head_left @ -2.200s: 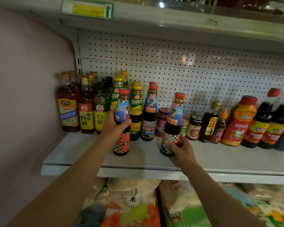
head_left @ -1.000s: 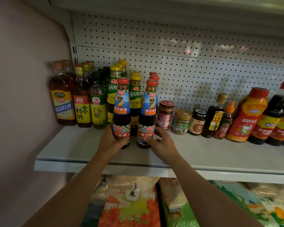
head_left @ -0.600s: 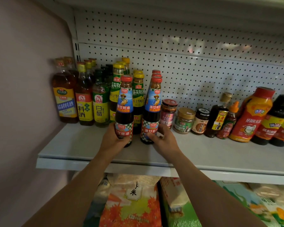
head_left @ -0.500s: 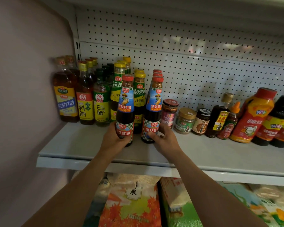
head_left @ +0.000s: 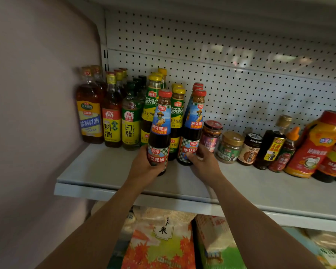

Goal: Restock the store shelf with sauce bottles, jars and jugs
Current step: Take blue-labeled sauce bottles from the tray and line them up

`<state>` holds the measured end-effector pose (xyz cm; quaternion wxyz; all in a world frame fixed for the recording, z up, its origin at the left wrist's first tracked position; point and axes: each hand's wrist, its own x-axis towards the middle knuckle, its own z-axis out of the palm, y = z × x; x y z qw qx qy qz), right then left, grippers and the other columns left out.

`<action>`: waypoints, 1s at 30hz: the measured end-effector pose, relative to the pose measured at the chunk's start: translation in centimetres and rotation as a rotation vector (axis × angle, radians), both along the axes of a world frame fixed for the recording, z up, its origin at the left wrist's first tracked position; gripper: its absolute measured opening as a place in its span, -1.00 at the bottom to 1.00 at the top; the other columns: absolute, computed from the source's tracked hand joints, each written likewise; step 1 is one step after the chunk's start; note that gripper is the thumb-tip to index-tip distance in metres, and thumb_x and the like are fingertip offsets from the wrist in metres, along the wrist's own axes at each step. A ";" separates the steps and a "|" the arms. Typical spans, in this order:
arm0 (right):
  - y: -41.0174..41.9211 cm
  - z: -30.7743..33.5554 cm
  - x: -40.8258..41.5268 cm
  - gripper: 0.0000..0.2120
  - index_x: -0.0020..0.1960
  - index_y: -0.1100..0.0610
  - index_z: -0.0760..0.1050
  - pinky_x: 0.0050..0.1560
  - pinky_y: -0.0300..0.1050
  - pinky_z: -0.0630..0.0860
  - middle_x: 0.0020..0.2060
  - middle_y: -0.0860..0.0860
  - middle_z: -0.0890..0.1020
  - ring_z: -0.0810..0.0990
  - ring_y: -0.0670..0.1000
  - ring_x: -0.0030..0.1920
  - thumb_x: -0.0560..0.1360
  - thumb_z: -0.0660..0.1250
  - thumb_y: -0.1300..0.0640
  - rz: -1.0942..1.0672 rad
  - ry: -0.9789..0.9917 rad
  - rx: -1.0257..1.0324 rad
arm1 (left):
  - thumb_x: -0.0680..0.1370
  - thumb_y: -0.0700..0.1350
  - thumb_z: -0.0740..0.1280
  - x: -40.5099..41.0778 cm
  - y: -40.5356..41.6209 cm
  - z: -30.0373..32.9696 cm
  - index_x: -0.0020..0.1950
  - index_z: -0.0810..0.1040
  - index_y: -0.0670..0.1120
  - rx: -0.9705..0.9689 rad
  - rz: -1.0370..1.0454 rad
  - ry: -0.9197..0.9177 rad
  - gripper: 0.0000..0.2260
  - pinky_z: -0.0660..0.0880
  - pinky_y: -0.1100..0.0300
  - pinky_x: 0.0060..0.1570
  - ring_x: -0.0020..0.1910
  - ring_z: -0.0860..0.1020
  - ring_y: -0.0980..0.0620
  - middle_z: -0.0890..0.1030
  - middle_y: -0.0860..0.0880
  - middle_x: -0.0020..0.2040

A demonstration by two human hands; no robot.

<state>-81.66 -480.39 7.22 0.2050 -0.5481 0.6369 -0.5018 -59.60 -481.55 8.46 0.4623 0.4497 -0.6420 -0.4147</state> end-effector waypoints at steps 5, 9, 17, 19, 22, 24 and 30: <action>0.4 -0.3 0.3 -0.61 0.35 -0.03 0.48 0.18 0.04 0.57 0.16 -0.05 0.66 0.63 0.00 0.14 0.55 0.39 -0.02 -0.051 0.031 -0.002 | 0.43 -0.15 0.54 0.1 0.3 0.2 0.37 0.38 -0.03 0.012 -0.005 -0.004 -0.43 0.42 0.23 0.10 0.12 0.50 0.10 0.52 0.08 0.15; 2.2 -0.9 -1.0 -0.49 0.37 -0.14 0.48 0.20 -0.03 0.56 0.17 -0.18 0.66 0.62 -0.16 0.17 0.45 0.39 -0.23 -0.012 -0.056 -0.027 | 0.43 -0.07 0.54 -0.4 0.5 0.1 0.31 0.38 0.04 0.016 -0.003 -0.050 -0.47 0.47 0.16 0.15 0.13 0.54 0.06 0.54 0.07 0.16; 4.2 -1.2 -2.2 -0.65 0.20 0.01 0.63 0.25 0.16 0.56 0.13 0.05 0.70 0.65 0.10 0.20 0.49 0.41 -0.12 0.062 -0.504 -0.120 | 0.44 -0.08 0.53 -7.1 3.0 0.1 0.46 0.33 -0.03 -0.041 -0.173 -0.151 -0.34 0.41 0.27 0.14 0.23 0.54 0.08 0.56 -0.01 0.30; 4.3 -1.0 -2.4 -0.74 0.19 0.08 0.63 0.24 0.18 0.54 0.14 0.15 0.68 0.63 0.21 0.21 0.57 0.35 0.00 0.101 -0.607 -0.119 | 0.46 -0.10 0.52 -8.6 3.5 0.2 0.51 0.28 -0.03 -0.039 -0.180 -0.117 -0.31 0.38 0.31 0.12 0.21 0.51 0.14 0.54 0.00 0.34; 4.6 -0.7 -2.4 -0.78 0.20 0.17 0.61 0.15 0.11 0.56 0.15 0.20 0.67 0.62 0.25 0.21 0.63 0.30 0.13 0.136 -0.686 -0.108 | 0.46 -0.11 0.52 -9.2 3.4 0.2 0.52 0.25 -0.02 -0.022 -0.175 -0.097 -0.29 0.36 0.33 0.11 0.23 0.51 0.13 0.52 0.01 0.35; 4.9 -0.3 -2.1 -0.80 0.18 0.16 0.62 0.09 0.06 0.55 0.14 0.18 0.67 0.62 0.24 0.20 0.63 0.28 0.18 0.157 -0.672 -0.098 | 0.44 -0.10 0.53 -8.9 3.3 0.3 0.51 0.27 -0.03 -0.029 -0.175 -0.132 -0.29 0.37 0.33 0.11 0.27 0.52 0.07 0.53 0.00 0.34; 5.5 0.0 -1.8 -0.67 0.18 0.09 0.62 0.20 0.07 0.59 0.08 0.06 0.71 0.67 0.08 0.15 0.43 0.48 0.04 0.214 -0.495 -0.095 | 0.41 -0.03 0.56 -6.9 2.7 4.6 0.51 0.27 0.05 -0.231 -0.160 -0.031 -0.25 0.48 0.19 0.24 0.33 0.47 0.13 0.50 0.07 0.35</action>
